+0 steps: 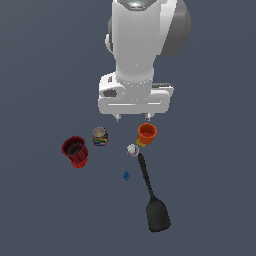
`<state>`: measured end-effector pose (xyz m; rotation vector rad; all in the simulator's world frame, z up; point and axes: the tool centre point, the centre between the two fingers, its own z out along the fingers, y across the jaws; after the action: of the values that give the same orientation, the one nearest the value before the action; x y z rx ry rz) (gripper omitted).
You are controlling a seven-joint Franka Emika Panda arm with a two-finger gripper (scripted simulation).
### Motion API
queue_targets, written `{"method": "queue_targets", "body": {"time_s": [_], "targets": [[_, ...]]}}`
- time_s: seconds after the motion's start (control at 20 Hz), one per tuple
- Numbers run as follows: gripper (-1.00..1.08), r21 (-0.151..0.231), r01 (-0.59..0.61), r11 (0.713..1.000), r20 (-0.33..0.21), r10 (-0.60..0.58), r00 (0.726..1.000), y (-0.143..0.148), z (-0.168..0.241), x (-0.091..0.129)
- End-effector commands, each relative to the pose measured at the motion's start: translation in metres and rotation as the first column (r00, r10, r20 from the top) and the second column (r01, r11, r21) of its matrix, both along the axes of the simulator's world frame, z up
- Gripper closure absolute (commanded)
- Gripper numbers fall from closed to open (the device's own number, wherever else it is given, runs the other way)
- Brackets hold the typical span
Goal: Pick up a designated object from a clutter of objects.
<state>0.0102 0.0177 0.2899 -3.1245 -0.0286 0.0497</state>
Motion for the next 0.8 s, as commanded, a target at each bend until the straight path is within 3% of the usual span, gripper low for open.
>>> {"method": "queue_targets", "body": {"time_s": [0.0,0.75], "targets": [[-0.92,-0.002,-0.01,1.0,0.001,0.01,1.0,0.002,-0.007,0.008],[-0.92,-0.019,-0.126,0.992,0.015,0.126,0.992,0.029,-0.096,0.087]]}}
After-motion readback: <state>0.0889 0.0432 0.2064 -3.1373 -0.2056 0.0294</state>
